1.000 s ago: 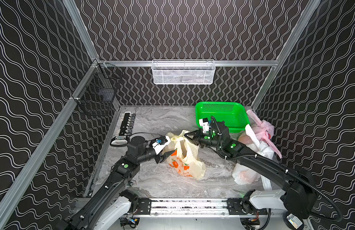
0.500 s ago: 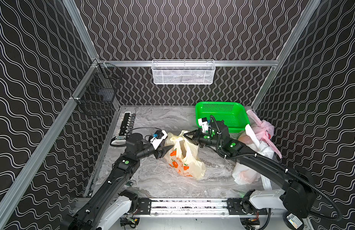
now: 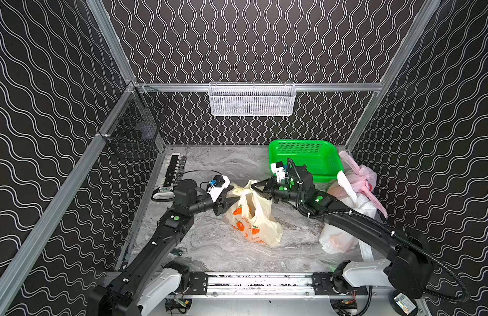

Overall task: Place the oranges into plastic bags & tie knots
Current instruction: Tie the plastic bag at the center of the board.

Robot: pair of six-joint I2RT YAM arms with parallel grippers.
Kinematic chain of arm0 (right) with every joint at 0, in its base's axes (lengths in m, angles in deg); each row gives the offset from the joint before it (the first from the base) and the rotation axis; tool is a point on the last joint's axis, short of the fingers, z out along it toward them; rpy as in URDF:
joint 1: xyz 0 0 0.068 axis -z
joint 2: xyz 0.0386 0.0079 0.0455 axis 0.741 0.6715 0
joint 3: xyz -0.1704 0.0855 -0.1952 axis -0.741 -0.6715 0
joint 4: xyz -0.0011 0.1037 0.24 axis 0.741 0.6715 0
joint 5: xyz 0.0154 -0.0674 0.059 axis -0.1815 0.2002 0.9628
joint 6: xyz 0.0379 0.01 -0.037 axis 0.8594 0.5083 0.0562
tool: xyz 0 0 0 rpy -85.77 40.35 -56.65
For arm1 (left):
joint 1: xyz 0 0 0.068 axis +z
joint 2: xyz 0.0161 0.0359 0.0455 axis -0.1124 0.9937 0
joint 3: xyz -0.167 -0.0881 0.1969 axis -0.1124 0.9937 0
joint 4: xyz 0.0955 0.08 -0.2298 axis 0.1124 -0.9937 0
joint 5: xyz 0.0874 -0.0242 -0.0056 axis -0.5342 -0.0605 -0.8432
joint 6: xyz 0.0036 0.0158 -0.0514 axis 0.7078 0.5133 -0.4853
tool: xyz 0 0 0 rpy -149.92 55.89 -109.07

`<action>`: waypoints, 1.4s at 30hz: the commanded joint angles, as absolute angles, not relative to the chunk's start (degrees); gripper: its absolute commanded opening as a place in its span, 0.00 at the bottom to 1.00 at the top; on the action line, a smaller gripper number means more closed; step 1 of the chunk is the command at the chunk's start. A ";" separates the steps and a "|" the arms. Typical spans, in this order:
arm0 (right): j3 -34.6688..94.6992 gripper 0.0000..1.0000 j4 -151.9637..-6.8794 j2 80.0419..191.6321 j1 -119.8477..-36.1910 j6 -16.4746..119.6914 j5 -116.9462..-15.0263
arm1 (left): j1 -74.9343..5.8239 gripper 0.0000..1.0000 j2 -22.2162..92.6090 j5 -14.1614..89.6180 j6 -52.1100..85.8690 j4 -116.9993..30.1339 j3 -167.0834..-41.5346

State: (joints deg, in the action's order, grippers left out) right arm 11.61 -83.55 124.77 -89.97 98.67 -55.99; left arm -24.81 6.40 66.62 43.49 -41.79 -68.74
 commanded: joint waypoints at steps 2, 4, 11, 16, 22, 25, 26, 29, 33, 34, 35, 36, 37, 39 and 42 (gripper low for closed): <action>11.55 0.00 -85.00 124.84 -90.01 98.55 -55.59 | -24.63 0.48 7.14 69.25 43.32 -40.01 -69.40; 11.37 0.00 -85.71 124.88 -90.05 98.75 -55.36 | -24.56 0.40 7.22 68.48 42.98 -39.08 -68.67; 11.72 0.00 -84.32 124.73 -90.13 97.29 -56.58 | -24.47 0.11 6.74 68.39 42.18 -38.14 -68.18; 12.59 0.00 -83.19 122.97 -90.09 92.62 -61.49 | -24.47 0.00 5.08 69.44 44.57 -43.20 -68.47; 13.58 0.00 -80.08 120.79 -90.24 77.86 -72.15 | -24.43 0.00 -0.53 65.56 38.02 -44.69 -65.82; 12.63 0.00 -79.87 119.65 -90.23 69.47 -74.49 | -24.47 0.00 -1.73 64.74 30.75 -43.70 -65.33; 12.63 0.00 -79.24 119.27 -90.26 66.57 -75.23 | -24.47 0.00 -1.95 64.33 28.50 -43.87 -65.31; 13.50 0.00 -74.57 117.97 -90.23 57.52 -81.97 | -24.47 0.00 -2.79 59.75 23.62 -48.25 -65.89; 13.29 0.00 -68.74 117.36 -90.07 51.19 -95.11 | -24.46 0.00 -7.60 48.85 17.42 -58.12 -67.62; 13.41 0.00 -66.85 117.70 -89.99 50.16 -98.29 | -24.47 0.00 -8.76 44.07 13.95 -61.73 -67.94; 13.86 0.00 -64.76 118.24 -89.79 49.99 -101.20 | -24.47 0.00 -9.15 41.19 12.49 -65.13 -68.27; 14.28 0.00 -62.56 118.92 -89.33 49.63 -103.50 | -24.41 0.00 -8.86 39.32 11.28 -68.31 -68.49; 14.51 0.00 -60.84 119.66 -88.66 49.18 -105.54 | -24.47 0.00 -8.05 37.69 10.33 -71.33 -68.30; 14.52 0.00 -58.17 121.05 -86.65 49.50 -107.29 | -24.47 0.00 -5.96 34.19 7.63 -75.40 -66.97; 13.91 0.00 -55.86 123.03 -81.83 50.45 -104.58 | -24.26 0.00 -0.68 30.07 4.96 -78.47 -66.59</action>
State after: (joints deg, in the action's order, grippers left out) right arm 14.01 -62.26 122.13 -84.90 51.68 -94.06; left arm -24.78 -2.93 42.27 10.24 -68.21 -66.73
